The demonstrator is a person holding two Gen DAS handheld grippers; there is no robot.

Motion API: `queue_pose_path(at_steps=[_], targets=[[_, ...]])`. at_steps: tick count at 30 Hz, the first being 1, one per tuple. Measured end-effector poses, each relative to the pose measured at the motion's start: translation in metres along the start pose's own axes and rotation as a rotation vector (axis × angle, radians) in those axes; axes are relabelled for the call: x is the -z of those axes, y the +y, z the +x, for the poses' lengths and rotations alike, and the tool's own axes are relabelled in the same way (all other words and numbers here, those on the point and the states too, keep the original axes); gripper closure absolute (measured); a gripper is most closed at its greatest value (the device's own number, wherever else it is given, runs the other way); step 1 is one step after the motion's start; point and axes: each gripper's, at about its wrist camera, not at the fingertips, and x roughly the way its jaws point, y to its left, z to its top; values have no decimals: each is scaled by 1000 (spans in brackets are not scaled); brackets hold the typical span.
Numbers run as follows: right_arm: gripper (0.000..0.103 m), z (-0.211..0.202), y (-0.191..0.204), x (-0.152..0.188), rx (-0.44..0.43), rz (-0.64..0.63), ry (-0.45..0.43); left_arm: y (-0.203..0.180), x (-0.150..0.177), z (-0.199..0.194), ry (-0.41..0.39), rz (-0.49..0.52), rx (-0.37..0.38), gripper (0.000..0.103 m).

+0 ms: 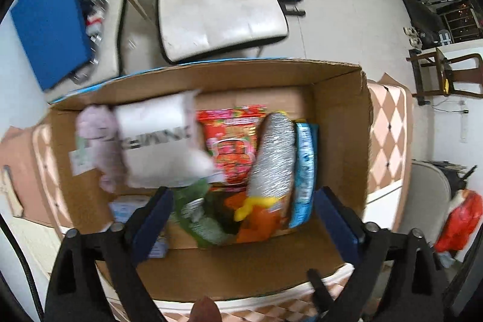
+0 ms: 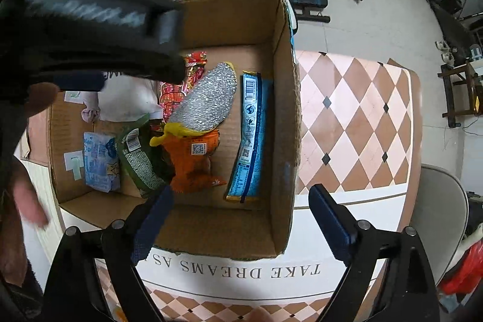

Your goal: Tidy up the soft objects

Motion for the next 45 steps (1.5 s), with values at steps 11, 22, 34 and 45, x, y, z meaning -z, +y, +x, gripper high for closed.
queue_pose_path(at_steps=[11, 22, 34, 45], targets=[[0, -13, 23, 54, 42, -12, -132, 47, 123, -20, -193, -64, -132, 3], [0, -28, 24, 96, 44, 9, -187, 59, 187, -50, -336, -126, -182, 3], [0, -128, 14, 184, 56, 22, -388, 16, 284, -129, -505, -105, -201, 3], [0, -228, 7, 289, 54, 26, -575, -9, 372, -193, -591, -132, -173, 3]])
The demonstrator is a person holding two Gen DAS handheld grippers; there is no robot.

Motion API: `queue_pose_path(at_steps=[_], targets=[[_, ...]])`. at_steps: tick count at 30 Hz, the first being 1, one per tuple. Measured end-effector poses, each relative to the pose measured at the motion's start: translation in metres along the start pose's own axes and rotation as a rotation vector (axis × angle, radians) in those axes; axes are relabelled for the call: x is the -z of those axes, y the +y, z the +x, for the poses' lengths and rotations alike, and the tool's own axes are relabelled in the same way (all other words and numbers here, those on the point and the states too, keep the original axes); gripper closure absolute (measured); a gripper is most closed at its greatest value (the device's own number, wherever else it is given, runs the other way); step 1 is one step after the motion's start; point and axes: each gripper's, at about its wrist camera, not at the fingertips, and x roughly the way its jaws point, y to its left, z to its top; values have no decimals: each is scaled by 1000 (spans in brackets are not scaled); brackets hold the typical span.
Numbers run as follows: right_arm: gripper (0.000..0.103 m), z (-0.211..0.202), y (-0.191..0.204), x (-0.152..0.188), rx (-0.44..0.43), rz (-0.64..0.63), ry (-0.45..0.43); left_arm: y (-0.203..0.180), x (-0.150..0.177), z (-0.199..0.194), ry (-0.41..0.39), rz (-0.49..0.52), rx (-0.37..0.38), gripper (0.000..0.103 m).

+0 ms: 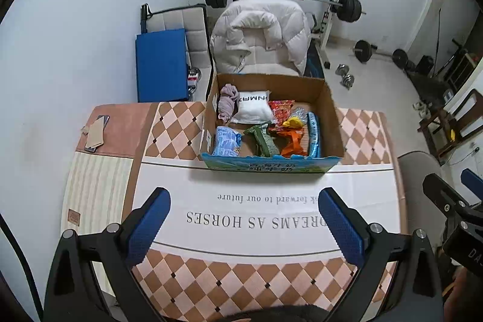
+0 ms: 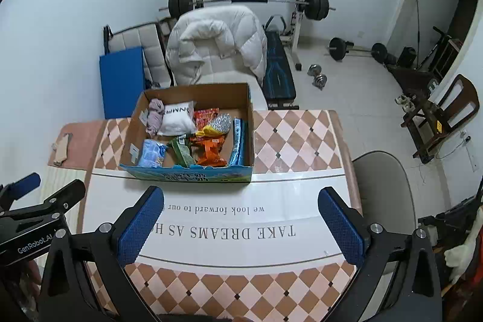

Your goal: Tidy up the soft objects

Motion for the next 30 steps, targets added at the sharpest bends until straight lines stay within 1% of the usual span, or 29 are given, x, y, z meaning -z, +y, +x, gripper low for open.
queue_pose_path(at_steps=[4, 8, 11, 14, 19, 22, 25, 28, 30], targets=[[0, -41, -4, 10, -6, 2, -47, -3, 5, -30, -36, 5, -4, 3], [0, -72, -6, 19, -19, -5, -69, -7, 10, -55, -71, 13, 5, 3], [0, -89, -3, 23, -17, -18, -88, -12, 12, -72, -106, 41, -14, 3], [0, -101, -3, 27, -19, -28, -90, -13, 15, -84, -133, 57, -29, 3], [0, -121, -3, 33, -11, -38, -112, -9, 16, -89, -149, 40, -35, 3], [0, -124, -4, 30, -5, -32, -130, -8, 16, -86, -159, 29, -31, 3], [0, -124, -7, 26, -24, -15, -136, -10, 15, -84, -165, 44, -24, 3], [0, -120, -6, 22, 14, -15, -148, -13, 14, -84, -185, 54, -31, 0], [0, -118, -6, 18, 21, -14, -152, -15, 12, -85, -200, 61, -39, 0]])
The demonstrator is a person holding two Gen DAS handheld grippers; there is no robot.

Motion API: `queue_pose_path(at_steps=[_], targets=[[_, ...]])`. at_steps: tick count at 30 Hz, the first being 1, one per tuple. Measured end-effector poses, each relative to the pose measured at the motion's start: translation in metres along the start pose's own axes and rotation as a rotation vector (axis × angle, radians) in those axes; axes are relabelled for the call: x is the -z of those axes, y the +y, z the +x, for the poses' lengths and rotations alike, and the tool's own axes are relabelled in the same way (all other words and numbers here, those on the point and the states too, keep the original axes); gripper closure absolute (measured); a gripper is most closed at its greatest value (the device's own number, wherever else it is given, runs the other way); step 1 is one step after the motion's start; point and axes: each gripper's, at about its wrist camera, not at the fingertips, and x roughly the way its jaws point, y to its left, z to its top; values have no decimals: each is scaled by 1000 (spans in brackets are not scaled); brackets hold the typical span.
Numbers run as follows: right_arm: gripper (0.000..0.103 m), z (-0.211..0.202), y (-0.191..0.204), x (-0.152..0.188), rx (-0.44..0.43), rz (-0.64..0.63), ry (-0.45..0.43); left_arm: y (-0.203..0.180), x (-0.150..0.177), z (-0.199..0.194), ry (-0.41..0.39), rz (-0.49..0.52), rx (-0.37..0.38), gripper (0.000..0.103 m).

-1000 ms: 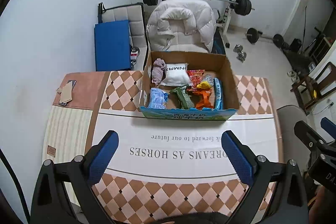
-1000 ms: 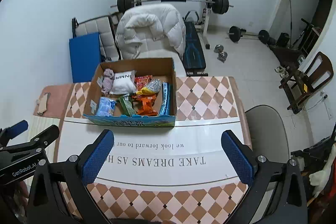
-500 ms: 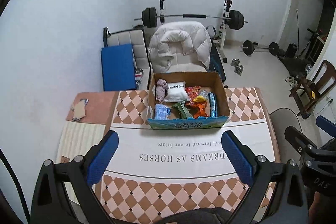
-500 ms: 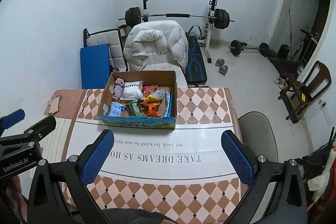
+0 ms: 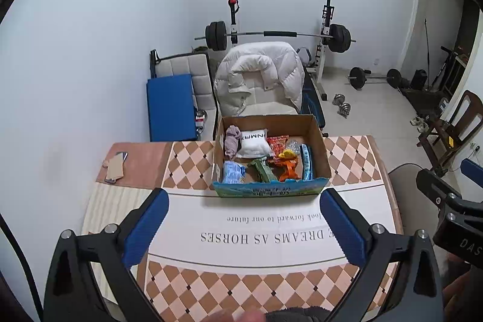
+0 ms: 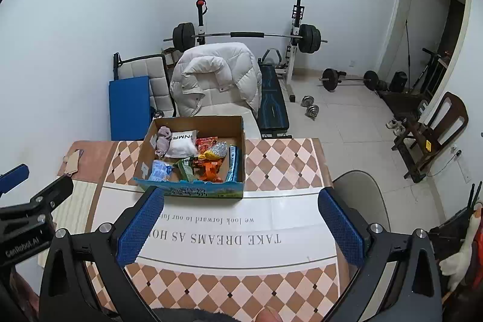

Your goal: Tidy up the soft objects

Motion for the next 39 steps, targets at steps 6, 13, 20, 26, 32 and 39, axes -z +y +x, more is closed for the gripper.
queue_pose_path(at_steps=[6, 13, 20, 26, 32, 39], targets=[[0, 4, 3, -5, 4, -1, -5, 1, -6, 0, -30, -7, -18, 0], [0, 5, 4, -6, 6, -1, -3, 1, -9, 4, -24, -7, -18, 0], [0, 12, 6, -20, 6, -5, -10, 0, -10, 4, -23, -10, -23, 0], [0, 12, 6, -25, 5, -9, -16, 4, -9, 9, -13, -13, -34, 0], [0, 11, 6, -23, 10, -5, -17, 5, -10, 11, -13, -16, -30, 0], [0, 12, 6, -23, 13, -9, -17, 7, -9, 14, -4, -17, -30, 0]])
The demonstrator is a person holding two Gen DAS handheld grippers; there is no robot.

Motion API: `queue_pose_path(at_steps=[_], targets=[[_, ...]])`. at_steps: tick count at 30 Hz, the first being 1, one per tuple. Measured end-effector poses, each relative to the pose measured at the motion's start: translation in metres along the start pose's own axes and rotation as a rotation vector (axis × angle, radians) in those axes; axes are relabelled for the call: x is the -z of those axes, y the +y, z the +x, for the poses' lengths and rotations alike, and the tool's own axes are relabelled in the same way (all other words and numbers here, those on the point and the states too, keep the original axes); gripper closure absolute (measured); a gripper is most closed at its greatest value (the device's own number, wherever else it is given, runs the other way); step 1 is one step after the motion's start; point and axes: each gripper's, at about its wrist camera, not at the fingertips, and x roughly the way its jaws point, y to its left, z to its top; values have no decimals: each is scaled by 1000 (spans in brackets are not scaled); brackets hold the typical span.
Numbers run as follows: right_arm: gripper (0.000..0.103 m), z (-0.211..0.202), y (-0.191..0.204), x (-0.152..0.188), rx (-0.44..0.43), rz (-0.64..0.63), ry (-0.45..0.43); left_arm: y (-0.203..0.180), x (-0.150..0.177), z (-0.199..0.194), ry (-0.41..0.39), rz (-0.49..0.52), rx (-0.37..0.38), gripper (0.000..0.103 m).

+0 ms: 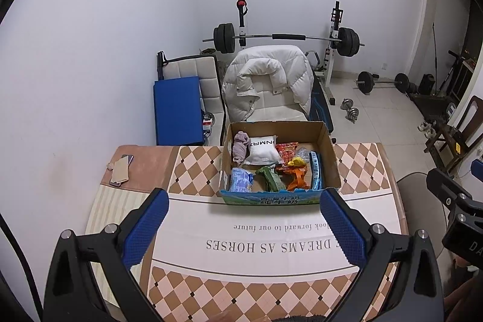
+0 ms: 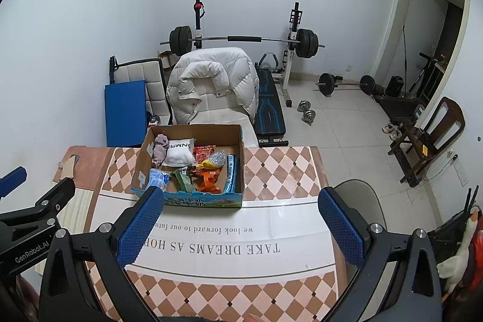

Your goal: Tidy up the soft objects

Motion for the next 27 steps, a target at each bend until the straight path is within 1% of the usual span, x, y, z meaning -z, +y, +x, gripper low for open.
queue_pose_path(at_steps=[27], targets=[[0, 6, 3, -3, -5, -12, 0, -1, 0, 2, 6, -5, 2, 0]])
